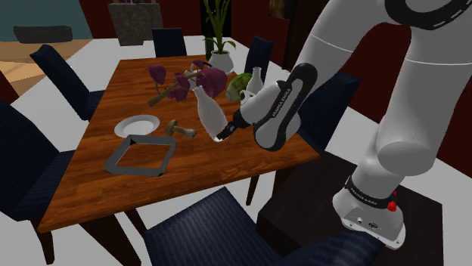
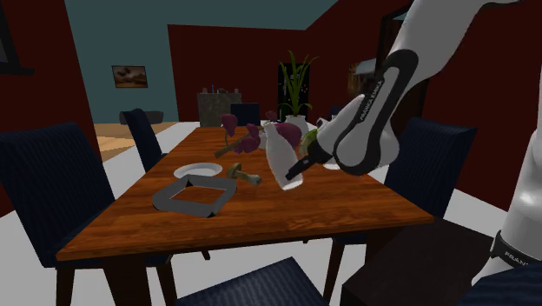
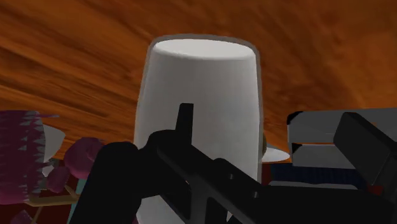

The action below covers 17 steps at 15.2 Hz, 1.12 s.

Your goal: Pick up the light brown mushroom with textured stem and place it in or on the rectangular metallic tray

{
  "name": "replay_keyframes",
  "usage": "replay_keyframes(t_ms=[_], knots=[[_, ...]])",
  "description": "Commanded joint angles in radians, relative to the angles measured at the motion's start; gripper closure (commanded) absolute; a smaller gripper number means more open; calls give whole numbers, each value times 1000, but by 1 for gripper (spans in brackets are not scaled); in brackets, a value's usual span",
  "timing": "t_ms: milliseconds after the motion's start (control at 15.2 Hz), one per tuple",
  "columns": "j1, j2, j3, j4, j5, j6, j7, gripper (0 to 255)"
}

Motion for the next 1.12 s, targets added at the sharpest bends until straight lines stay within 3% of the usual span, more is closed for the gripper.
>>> replay_keyframes(t_ms=[0, 396, 1056], knots=[[8, 104, -5, 66, -4, 107, -14, 0], [37, 370, -29, 308, -34, 320, -50, 0], [47, 478, -45, 443, -40, 294, -66, 0]])
